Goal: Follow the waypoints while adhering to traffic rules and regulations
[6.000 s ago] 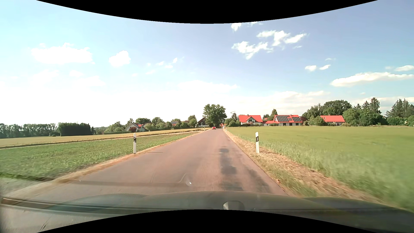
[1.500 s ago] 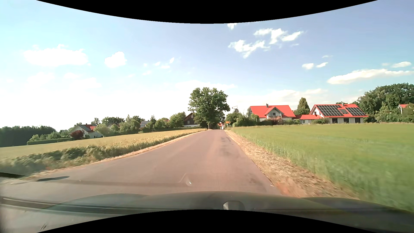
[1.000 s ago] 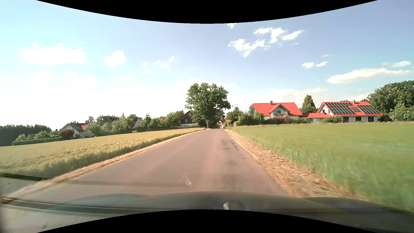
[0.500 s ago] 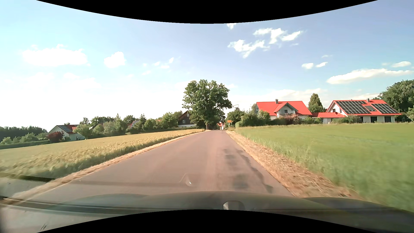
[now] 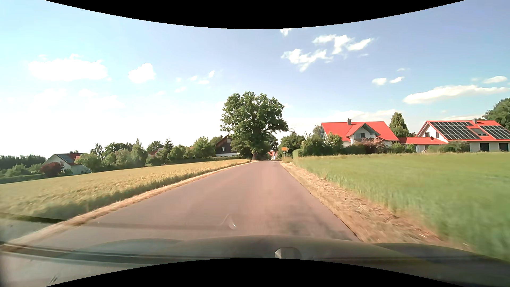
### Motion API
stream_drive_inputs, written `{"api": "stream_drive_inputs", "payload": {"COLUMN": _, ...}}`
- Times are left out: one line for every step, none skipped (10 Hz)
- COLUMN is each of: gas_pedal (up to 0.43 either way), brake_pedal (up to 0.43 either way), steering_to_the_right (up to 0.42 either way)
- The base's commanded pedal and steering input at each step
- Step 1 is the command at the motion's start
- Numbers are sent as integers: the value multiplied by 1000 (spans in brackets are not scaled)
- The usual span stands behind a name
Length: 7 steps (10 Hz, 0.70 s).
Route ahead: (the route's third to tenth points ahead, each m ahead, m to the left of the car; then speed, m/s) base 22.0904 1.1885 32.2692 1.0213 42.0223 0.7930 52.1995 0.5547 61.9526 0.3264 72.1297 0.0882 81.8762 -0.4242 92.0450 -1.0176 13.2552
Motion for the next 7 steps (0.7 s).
{"api": "stream_drive_inputs", "payload": {"gas_pedal": 39, "brake_pedal": 6, "steering_to_the_right": -2}}
{"api": "stream_drive_inputs", "payload": {"gas_pedal": 39, "brake_pedal": 6, "steering_to_the_right": -1}}
{"api": "stream_drive_inputs", "payload": {"gas_pedal": 39, "brake_pedal": 6, "steering_to_the_right": -2}}
{"api": "stream_drive_inputs", "payload": {"gas_pedal": 39, "brake_pedal": 6, "steering_to_the_right": -1}}
{"api": "stream_drive_inputs", "payload": {"gas_pedal": 39, "brake_pedal": 6, "steering_to_the_right": -1}}
{"api": "stream_drive_inputs", "payload": {"gas_pedal": 39, "brake_pedal": 6, "steering_to_the_right": -2}}
{"api": "stream_drive_inputs", "payload": {"gas_pedal": 39, "brake_pedal": 6, "steering_to_the_right": -2}}
